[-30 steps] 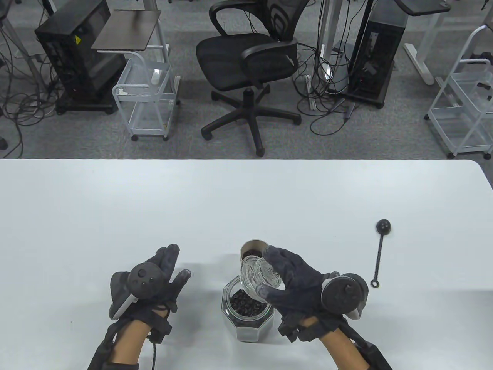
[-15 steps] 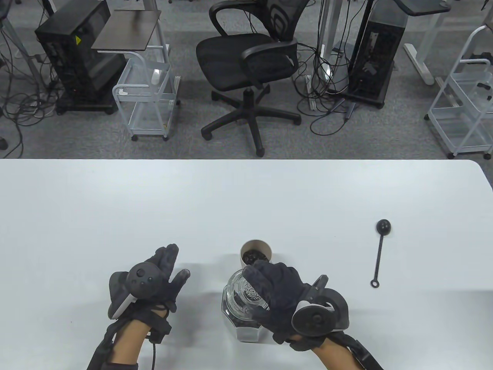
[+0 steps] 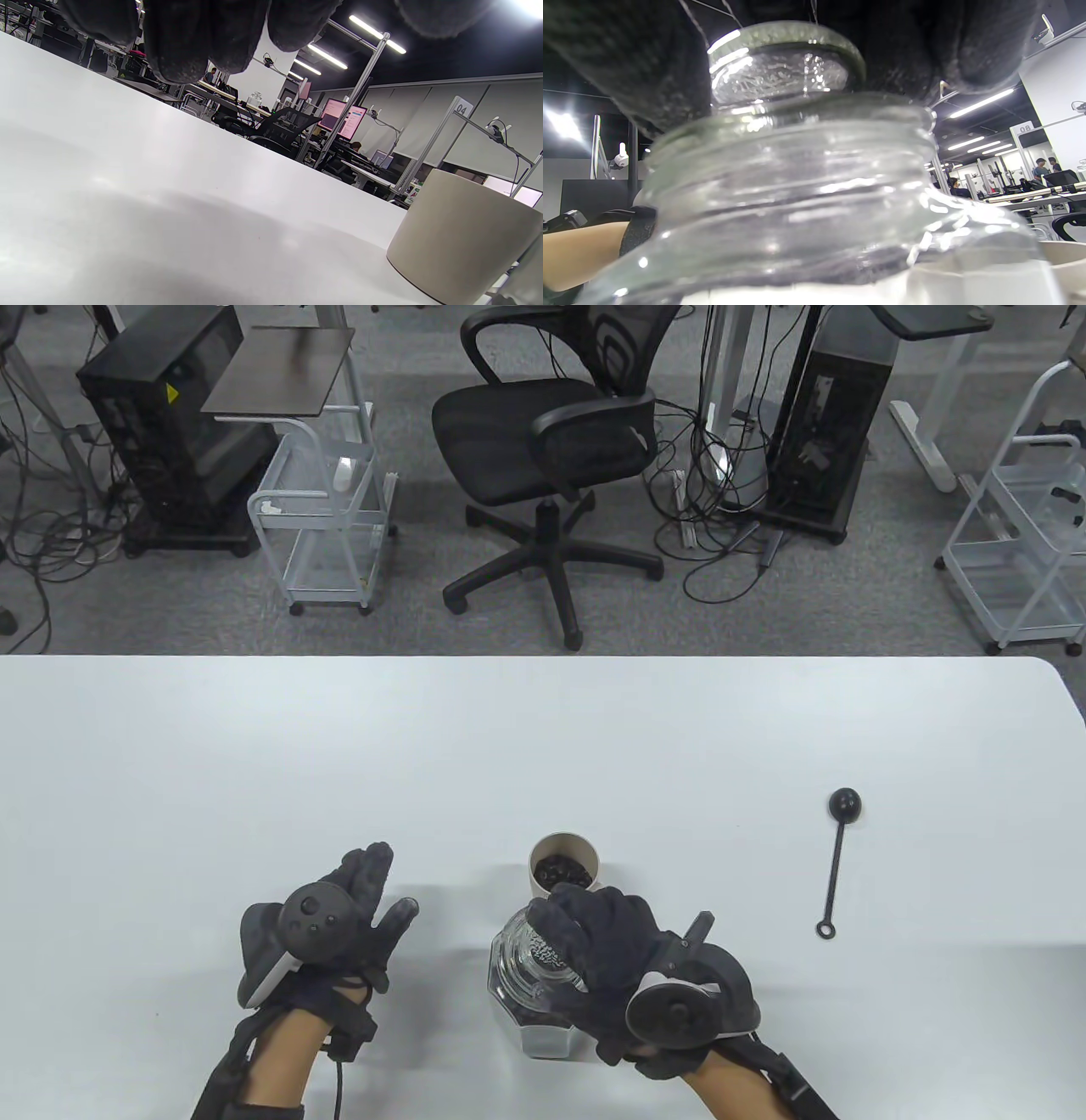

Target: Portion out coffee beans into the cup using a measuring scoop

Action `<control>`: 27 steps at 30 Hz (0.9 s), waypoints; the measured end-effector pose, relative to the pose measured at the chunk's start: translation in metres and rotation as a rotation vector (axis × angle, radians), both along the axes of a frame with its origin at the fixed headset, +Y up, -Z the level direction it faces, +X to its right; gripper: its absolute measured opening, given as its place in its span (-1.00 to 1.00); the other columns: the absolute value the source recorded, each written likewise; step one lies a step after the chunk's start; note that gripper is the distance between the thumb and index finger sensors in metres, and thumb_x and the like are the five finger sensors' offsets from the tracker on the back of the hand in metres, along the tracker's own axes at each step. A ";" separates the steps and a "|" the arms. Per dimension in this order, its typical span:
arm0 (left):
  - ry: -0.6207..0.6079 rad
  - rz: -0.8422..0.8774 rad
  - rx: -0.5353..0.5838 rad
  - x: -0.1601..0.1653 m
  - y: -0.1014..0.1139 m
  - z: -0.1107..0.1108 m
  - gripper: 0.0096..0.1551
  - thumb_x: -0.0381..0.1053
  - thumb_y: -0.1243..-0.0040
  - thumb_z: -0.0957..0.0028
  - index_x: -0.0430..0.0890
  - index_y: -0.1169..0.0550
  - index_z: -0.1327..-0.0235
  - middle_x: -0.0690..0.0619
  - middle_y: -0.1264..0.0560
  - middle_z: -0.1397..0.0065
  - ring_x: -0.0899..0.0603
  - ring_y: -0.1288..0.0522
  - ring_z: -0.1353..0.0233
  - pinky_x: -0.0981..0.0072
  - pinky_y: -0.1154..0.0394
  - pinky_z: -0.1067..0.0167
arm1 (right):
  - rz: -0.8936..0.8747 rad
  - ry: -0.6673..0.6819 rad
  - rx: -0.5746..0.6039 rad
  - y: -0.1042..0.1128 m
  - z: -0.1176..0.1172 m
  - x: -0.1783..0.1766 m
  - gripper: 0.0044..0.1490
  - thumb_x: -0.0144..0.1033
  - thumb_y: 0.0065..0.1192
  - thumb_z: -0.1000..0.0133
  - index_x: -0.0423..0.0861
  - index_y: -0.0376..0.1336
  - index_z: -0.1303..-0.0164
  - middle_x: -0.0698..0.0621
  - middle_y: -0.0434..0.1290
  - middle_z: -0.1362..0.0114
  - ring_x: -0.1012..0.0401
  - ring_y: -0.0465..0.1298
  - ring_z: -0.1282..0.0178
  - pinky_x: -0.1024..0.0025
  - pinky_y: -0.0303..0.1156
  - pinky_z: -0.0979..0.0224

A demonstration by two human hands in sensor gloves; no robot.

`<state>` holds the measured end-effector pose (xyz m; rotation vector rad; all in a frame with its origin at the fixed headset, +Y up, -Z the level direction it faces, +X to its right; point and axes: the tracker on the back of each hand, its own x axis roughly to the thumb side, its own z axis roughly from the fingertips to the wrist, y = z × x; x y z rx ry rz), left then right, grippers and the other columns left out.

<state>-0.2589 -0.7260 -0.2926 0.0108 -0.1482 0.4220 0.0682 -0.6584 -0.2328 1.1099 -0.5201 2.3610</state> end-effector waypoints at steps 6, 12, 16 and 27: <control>0.000 0.006 0.002 -0.001 0.000 0.000 0.02 0.46 0.12 0.03 -0.10 -0.19 -0.61 -0.26 -0.23 -0.67 -0.53 -0.34 -0.56 -0.51 -0.20 -0.37 | 0.001 0.001 -0.003 -0.001 0.000 -0.002 -0.03 0.02 0.61 0.08 -0.20 0.27 -0.44 -0.40 0.35 -0.41 -0.27 0.54 -0.12 -0.27 0.43 -0.20; -0.003 0.002 0.003 0.000 0.000 0.000 0.02 0.46 0.12 0.03 -0.10 -0.19 -0.61 -0.27 -0.23 -0.67 -0.53 -0.34 -0.56 -0.51 -0.20 -0.37 | -0.004 -0.004 0.020 -0.003 0.002 -0.003 -0.03 0.05 0.57 0.06 -0.19 0.26 -0.45 -0.36 0.35 -0.42 -0.25 0.54 -0.12 -0.25 0.43 -0.20; -0.002 0.001 0.008 0.000 0.001 0.000 0.02 0.46 0.12 0.03 -0.10 -0.19 -0.61 -0.27 -0.23 -0.67 -0.53 -0.34 -0.56 -0.51 -0.20 -0.37 | -0.012 -0.006 -0.003 -0.002 0.002 -0.001 -0.05 0.10 0.49 0.02 -0.16 0.24 -0.47 -0.33 0.32 -0.46 -0.27 0.51 -0.17 -0.26 0.41 -0.22; -0.001 -0.002 0.017 0.000 0.002 0.001 0.02 0.46 0.12 0.03 -0.10 -0.19 -0.61 -0.26 -0.23 -0.67 -0.53 -0.34 -0.56 -0.51 -0.20 -0.37 | -0.159 -0.068 -0.054 0.013 -0.005 0.024 -0.17 0.04 0.35 -0.08 -0.14 0.23 -0.48 -0.34 0.27 -0.51 -0.39 0.41 -0.35 -0.33 0.32 -0.25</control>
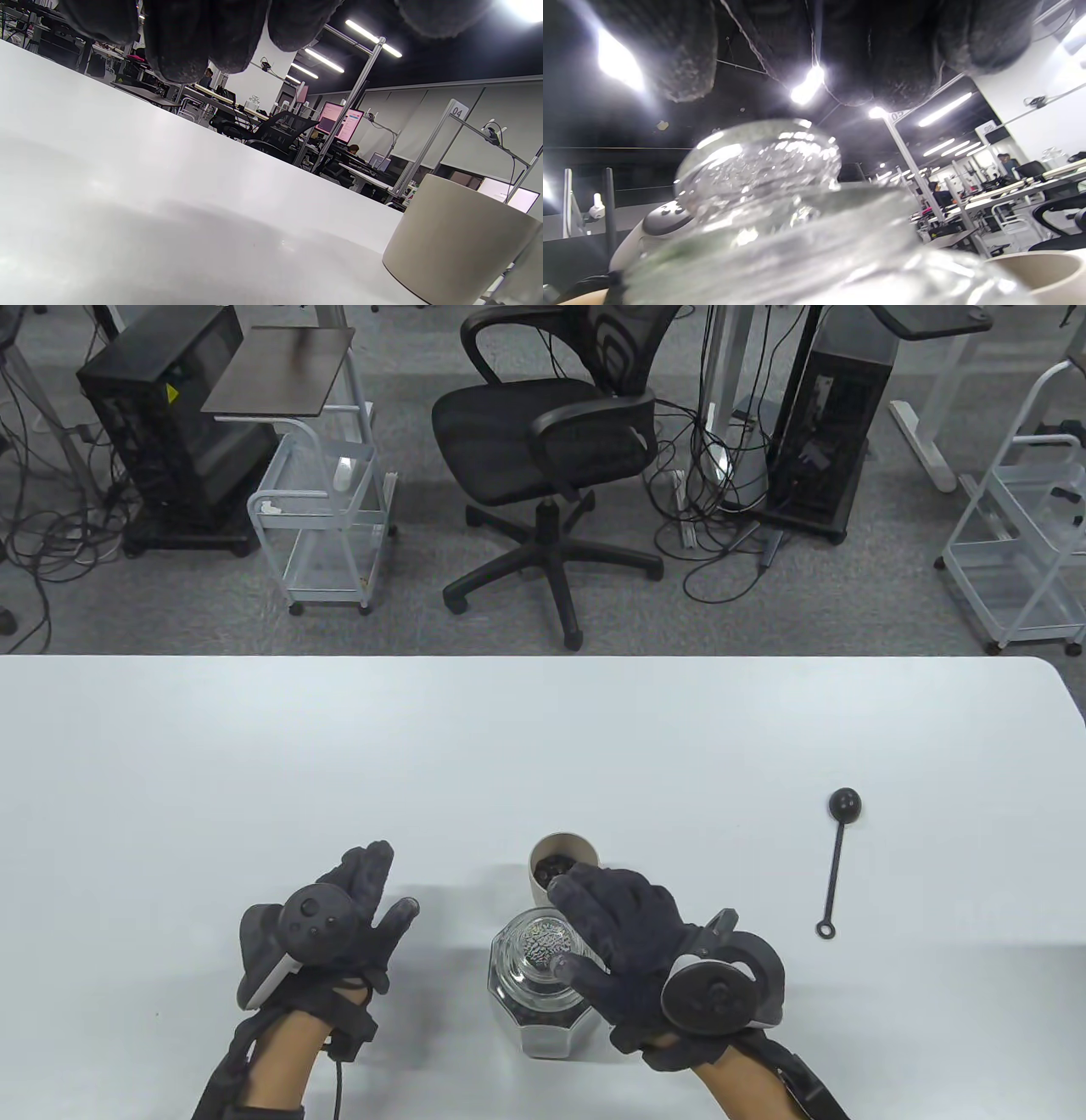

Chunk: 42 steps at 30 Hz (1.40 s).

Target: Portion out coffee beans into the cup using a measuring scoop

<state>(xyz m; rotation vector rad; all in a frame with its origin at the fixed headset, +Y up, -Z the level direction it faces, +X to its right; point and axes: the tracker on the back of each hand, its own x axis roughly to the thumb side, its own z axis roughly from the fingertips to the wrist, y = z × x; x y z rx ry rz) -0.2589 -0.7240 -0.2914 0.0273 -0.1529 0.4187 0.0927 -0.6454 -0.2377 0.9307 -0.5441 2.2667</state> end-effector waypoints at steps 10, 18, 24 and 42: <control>0.000 0.008 0.013 -0.001 0.003 0.000 0.02 0.46 0.12 0.03 -0.09 -0.19 -0.61 -0.26 -0.22 -0.67 -0.53 -0.33 -0.57 -0.51 -0.20 -0.38 | 0.069 -0.190 0.026 0.006 -0.008 0.039 -0.20 0.00 0.32 -0.10 -0.13 0.23 -0.49 -0.32 0.26 -0.52 -0.41 0.38 -0.39 -0.45 0.25 -0.29; -0.001 0.004 0.018 0.001 0.003 0.001 0.02 0.46 0.12 0.03 -0.09 -0.19 -0.61 -0.26 -0.23 -0.67 -0.53 -0.33 -0.57 -0.51 -0.20 -0.38 | 0.041 -0.361 0.017 -0.019 -0.019 0.085 -0.21 -0.03 0.31 -0.11 -0.13 0.21 -0.50 -0.32 0.25 -0.53 -0.42 0.35 -0.41 -0.54 0.16 -0.33; 0.011 -0.005 0.005 -0.001 -0.001 0.000 0.02 0.46 0.12 0.03 -0.09 -0.19 -0.61 -0.26 -0.23 -0.67 -0.53 -0.33 -0.57 -0.52 -0.19 -0.38 | 0.047 -0.444 -0.028 -0.033 -0.027 0.107 -0.19 -0.02 0.31 -0.11 -0.12 0.18 -0.52 -0.32 0.20 -0.56 -0.43 0.32 -0.44 -0.59 0.11 -0.34; 0.037 -0.034 -0.002 0.000 -0.005 -0.001 0.02 0.46 0.12 0.03 -0.08 -0.18 -0.62 -0.26 -0.19 -0.68 -0.55 -0.27 -0.59 -0.53 -0.16 -0.38 | 0.150 -0.584 -0.276 -0.076 -0.045 0.125 -0.02 0.03 0.28 -0.12 -0.09 -0.06 -0.63 -0.34 -0.06 -0.64 -0.51 0.03 -0.61 -0.70 -0.10 -0.35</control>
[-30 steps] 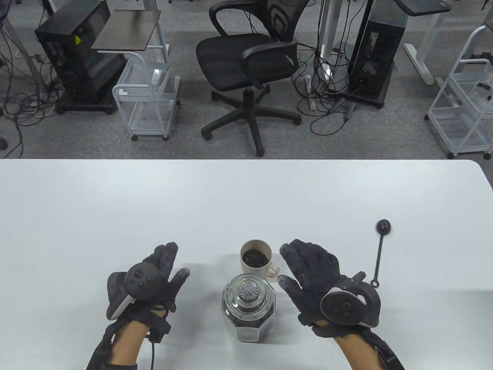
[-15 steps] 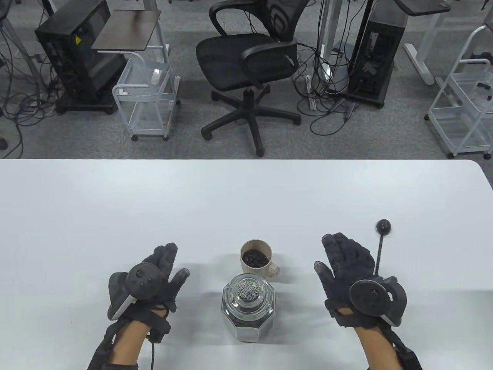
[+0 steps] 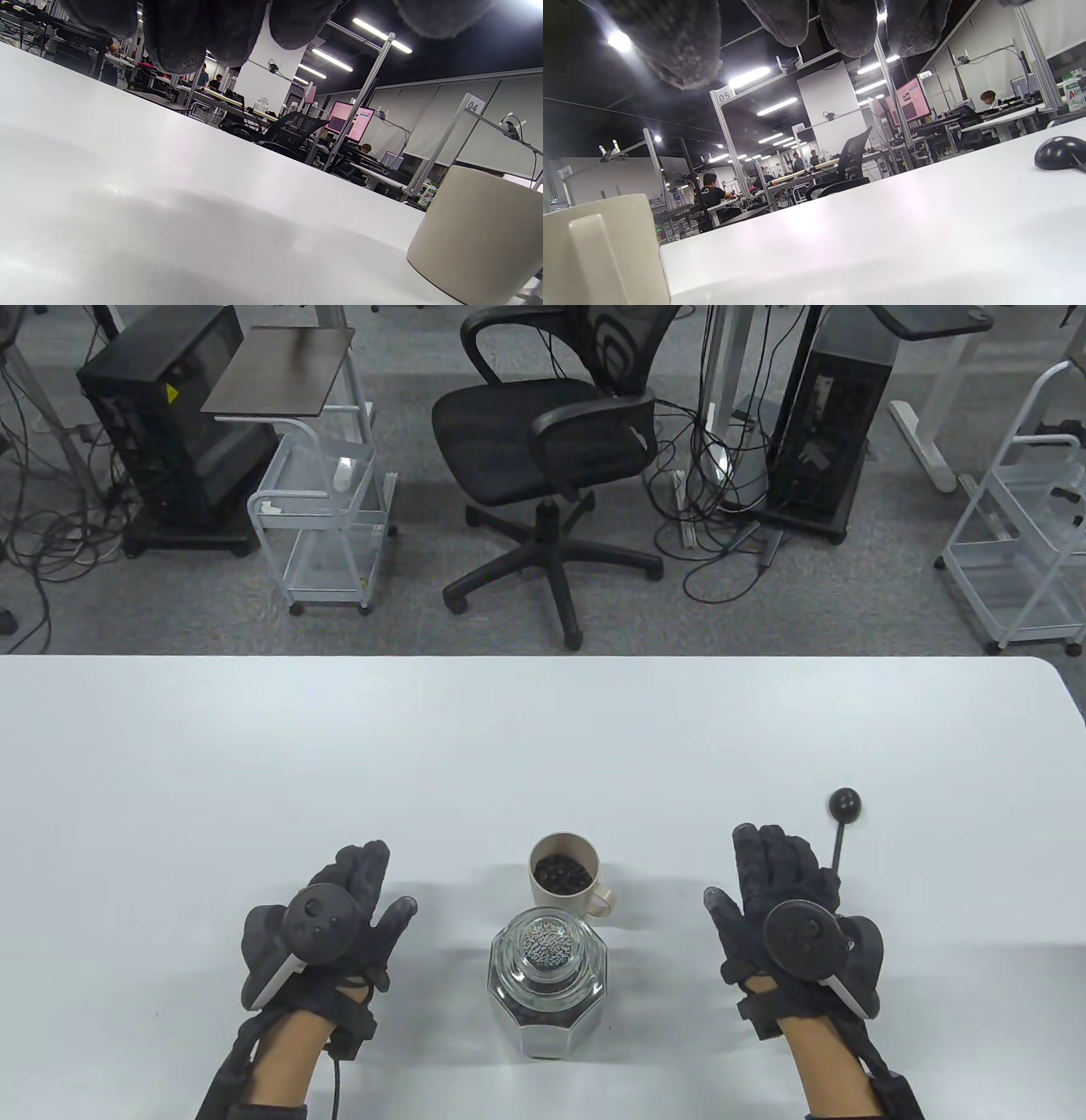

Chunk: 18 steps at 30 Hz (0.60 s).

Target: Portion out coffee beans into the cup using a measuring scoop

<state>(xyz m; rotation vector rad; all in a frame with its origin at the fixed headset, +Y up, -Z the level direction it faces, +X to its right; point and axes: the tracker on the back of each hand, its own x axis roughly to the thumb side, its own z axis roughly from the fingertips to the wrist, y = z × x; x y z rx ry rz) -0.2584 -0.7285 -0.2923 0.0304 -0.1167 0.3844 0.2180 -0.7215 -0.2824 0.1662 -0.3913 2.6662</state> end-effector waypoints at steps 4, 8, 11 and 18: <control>-0.001 0.000 0.000 0.000 0.000 0.000 0.02 0.46 0.12 0.03 -0.08 -0.17 -0.62 -0.27 -0.19 -0.68 -0.55 -0.28 -0.59 -0.53 -0.16 -0.38 | -0.022 -0.002 -0.027 -0.003 -0.001 0.002 -0.01 0.03 0.28 -0.12 -0.09 -0.07 -0.63 -0.35 -0.07 -0.64 -0.51 0.02 -0.61 -0.70 -0.11 -0.34; -0.001 0.002 0.000 0.000 0.000 0.000 0.02 0.46 0.12 0.03 -0.08 -0.17 -0.62 -0.27 -0.19 -0.68 -0.55 -0.28 -0.59 -0.53 -0.16 -0.38 | -0.039 -0.003 -0.032 -0.003 -0.001 0.004 -0.02 0.03 0.28 -0.12 -0.09 -0.06 -0.63 -0.35 -0.07 -0.64 -0.52 0.02 -0.61 -0.70 -0.11 -0.34; -0.002 -0.001 -0.001 0.001 0.000 0.000 0.01 0.46 0.12 0.03 -0.08 -0.18 -0.61 -0.26 -0.19 -0.68 -0.55 -0.28 -0.59 -0.53 -0.17 -0.38 | -0.043 0.000 -0.034 -0.004 -0.001 0.003 -0.02 0.03 0.28 -0.12 -0.09 -0.06 -0.63 -0.35 -0.07 -0.64 -0.52 0.02 -0.61 -0.70 -0.11 -0.34; -0.001 0.008 -0.007 0.001 -0.001 0.000 0.01 0.46 0.12 0.03 -0.08 -0.18 -0.61 -0.27 -0.19 -0.68 -0.55 -0.28 -0.58 -0.53 -0.17 -0.38 | -0.057 0.008 -0.050 -0.006 -0.002 0.003 -0.02 0.03 0.28 -0.12 -0.09 -0.05 -0.63 -0.35 -0.06 -0.64 -0.52 0.02 -0.61 -0.70 -0.11 -0.34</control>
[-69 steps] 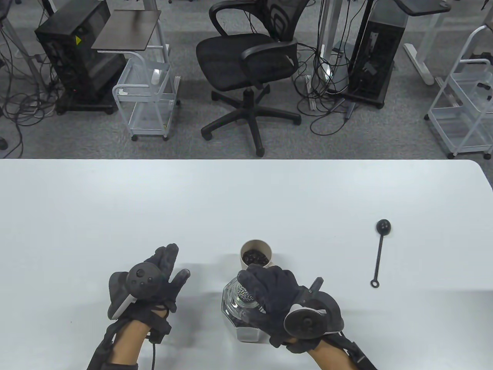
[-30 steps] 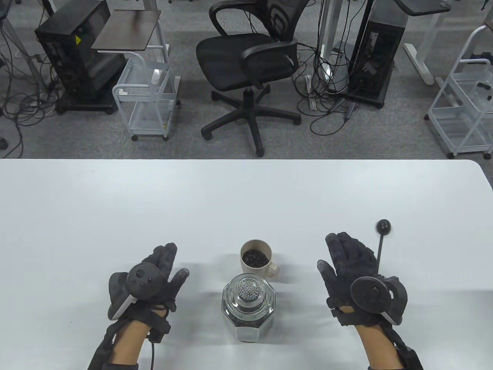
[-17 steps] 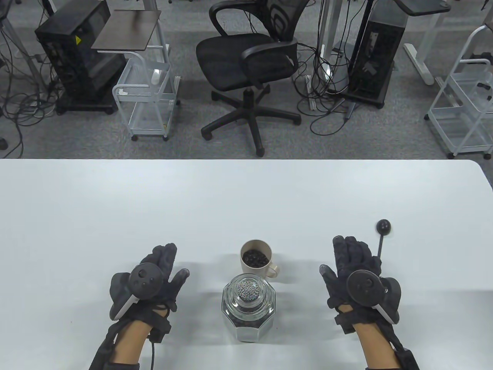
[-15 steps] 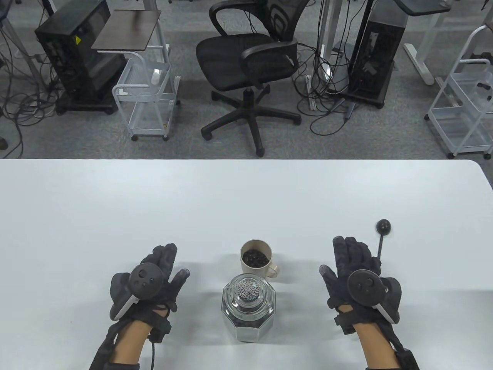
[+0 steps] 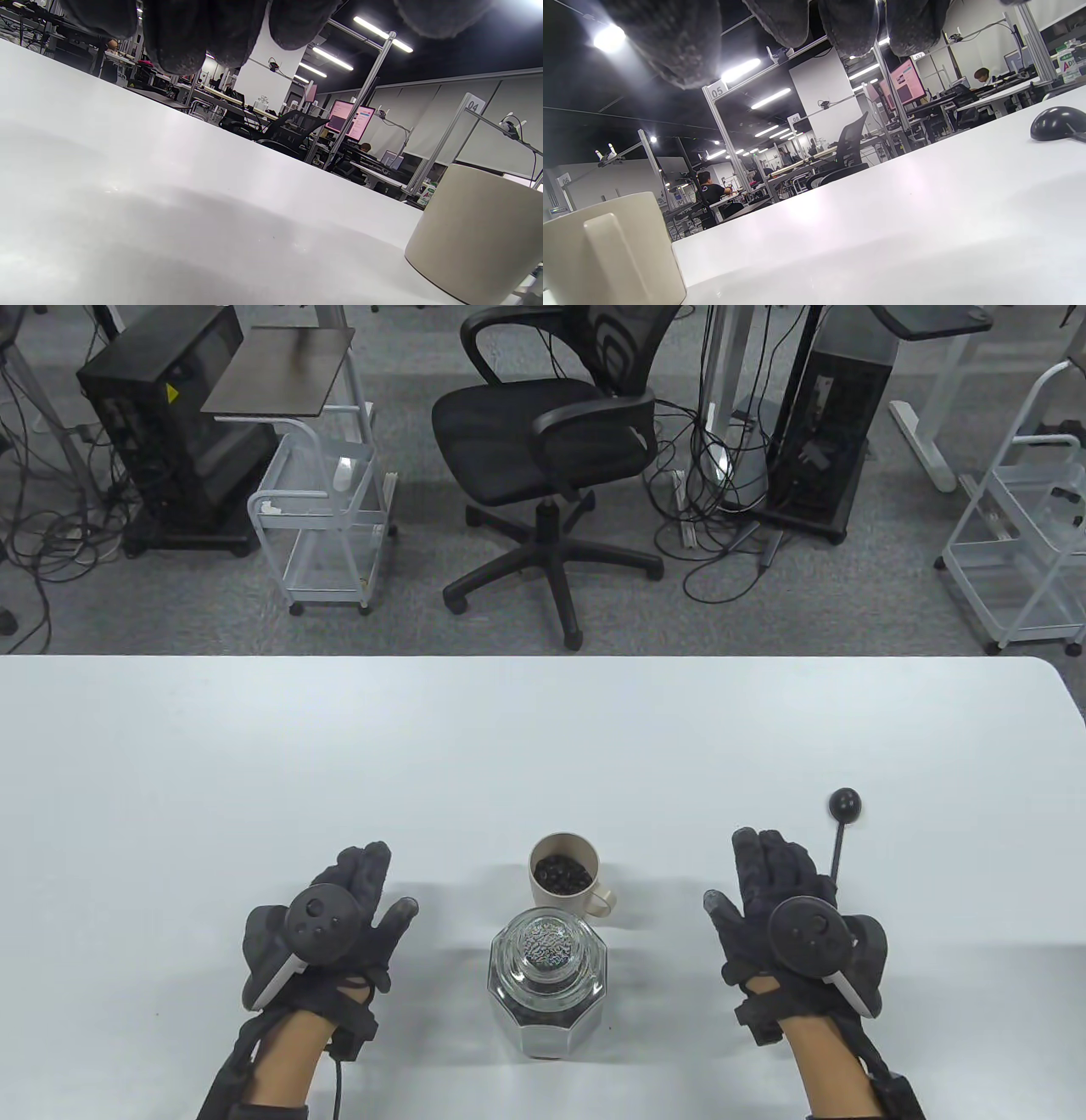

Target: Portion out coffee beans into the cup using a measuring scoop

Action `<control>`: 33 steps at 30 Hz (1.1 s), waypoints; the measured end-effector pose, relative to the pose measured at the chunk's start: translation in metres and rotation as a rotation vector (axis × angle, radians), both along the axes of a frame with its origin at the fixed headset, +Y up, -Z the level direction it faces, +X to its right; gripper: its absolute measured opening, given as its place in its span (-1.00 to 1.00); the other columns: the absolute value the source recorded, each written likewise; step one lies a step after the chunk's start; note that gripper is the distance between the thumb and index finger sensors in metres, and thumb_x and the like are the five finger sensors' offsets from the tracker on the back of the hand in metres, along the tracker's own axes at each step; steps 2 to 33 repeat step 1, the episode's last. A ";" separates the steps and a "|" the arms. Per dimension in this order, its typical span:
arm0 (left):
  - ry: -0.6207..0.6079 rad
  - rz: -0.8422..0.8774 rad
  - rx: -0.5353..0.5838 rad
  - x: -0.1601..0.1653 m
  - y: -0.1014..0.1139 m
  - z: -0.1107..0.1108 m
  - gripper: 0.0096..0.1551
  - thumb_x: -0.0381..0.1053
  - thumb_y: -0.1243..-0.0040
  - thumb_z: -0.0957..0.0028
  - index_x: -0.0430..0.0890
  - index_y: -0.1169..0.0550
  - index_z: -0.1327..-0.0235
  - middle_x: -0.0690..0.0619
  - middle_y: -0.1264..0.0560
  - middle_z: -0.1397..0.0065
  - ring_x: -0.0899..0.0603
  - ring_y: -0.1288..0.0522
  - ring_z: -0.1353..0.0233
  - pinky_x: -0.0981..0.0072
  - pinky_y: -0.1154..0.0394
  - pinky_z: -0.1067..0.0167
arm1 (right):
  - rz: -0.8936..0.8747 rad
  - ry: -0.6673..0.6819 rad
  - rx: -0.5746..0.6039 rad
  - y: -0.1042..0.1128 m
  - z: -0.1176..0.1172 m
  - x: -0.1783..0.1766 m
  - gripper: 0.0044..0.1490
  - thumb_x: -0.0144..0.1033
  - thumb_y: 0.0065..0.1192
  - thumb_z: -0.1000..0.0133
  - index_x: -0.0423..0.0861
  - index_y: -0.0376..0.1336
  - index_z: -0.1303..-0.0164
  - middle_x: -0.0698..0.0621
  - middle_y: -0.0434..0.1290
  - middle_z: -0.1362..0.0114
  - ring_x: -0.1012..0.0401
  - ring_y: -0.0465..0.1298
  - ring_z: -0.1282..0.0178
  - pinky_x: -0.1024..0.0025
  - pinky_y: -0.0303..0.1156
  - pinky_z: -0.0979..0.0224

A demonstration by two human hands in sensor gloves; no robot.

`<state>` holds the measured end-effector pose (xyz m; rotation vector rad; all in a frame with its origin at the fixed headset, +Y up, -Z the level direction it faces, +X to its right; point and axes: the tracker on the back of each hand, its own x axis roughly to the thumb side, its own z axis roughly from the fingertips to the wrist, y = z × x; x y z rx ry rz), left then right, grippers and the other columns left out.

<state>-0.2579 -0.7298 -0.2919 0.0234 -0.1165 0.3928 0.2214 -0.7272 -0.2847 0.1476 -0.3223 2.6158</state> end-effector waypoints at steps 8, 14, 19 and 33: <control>0.000 0.001 -0.002 0.000 0.000 0.000 0.02 0.46 0.12 0.03 -0.08 -0.18 -0.61 -0.27 -0.19 -0.68 -0.55 -0.28 -0.58 -0.53 -0.17 -0.38 | -0.001 0.000 -0.001 0.000 0.000 0.000 -0.02 0.03 0.28 -0.12 -0.09 -0.06 -0.63 -0.35 -0.06 -0.64 -0.51 0.02 -0.61 -0.70 -0.11 -0.34; 0.000 0.001 -0.002 0.000 0.000 0.000 0.02 0.46 0.12 0.03 -0.08 -0.18 -0.61 -0.27 -0.19 -0.68 -0.55 -0.28 -0.58 -0.53 -0.17 -0.38 | -0.001 0.000 -0.001 0.000 0.000 0.000 -0.02 0.03 0.28 -0.12 -0.09 -0.06 -0.63 -0.35 -0.06 -0.64 -0.51 0.02 -0.61 -0.70 -0.11 -0.34; 0.000 0.001 -0.002 0.000 0.000 0.000 0.02 0.46 0.12 0.03 -0.08 -0.18 -0.61 -0.27 -0.19 -0.68 -0.55 -0.28 -0.58 -0.53 -0.17 -0.38 | -0.001 0.000 -0.001 0.000 0.000 0.000 -0.02 0.03 0.28 -0.12 -0.09 -0.06 -0.63 -0.35 -0.06 -0.64 -0.51 0.02 -0.61 -0.70 -0.11 -0.34; 0.000 0.001 -0.002 0.000 0.000 0.000 0.02 0.46 0.12 0.03 -0.08 -0.18 -0.61 -0.27 -0.19 -0.68 -0.55 -0.28 -0.58 -0.53 -0.17 -0.38 | -0.001 0.000 -0.001 0.000 0.000 0.000 -0.02 0.03 0.28 -0.12 -0.09 -0.06 -0.63 -0.35 -0.06 -0.64 -0.51 0.02 -0.61 -0.70 -0.11 -0.34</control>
